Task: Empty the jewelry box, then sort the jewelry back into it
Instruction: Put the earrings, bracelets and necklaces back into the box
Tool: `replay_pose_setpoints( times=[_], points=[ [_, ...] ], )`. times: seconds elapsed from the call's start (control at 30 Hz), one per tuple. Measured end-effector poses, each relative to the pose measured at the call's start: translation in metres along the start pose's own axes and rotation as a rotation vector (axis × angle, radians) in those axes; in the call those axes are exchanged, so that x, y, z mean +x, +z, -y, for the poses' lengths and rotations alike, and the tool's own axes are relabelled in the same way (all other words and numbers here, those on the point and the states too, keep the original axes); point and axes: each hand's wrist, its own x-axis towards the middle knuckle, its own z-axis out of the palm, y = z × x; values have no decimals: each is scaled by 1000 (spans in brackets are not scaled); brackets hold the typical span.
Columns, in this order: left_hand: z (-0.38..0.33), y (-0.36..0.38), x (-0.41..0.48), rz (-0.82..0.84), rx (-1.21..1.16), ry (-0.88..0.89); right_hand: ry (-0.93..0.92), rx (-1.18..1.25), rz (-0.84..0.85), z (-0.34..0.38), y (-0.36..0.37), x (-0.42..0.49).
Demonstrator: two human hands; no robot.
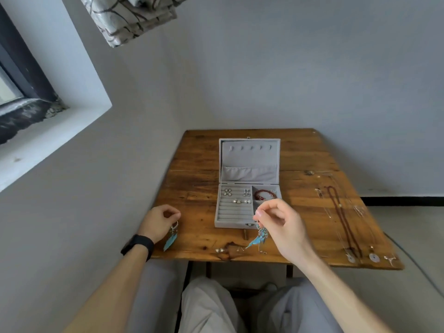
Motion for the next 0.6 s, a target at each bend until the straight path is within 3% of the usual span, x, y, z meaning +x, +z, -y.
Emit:
replay_pose_setpoints(
  times=[0.23, 0.4, 0.6],
  points=[
    [-58, -10, -17, -37, -412, 92, -4, -31, -12, -4, -12, -1],
    [-105, -9, -35, 30, -685, 143, 24, 23, -7, 1, -14, 4],
    [-153, 7, -58, 184, -745, 212, 70, 35, 14, 4, -20, 6]
  ],
)
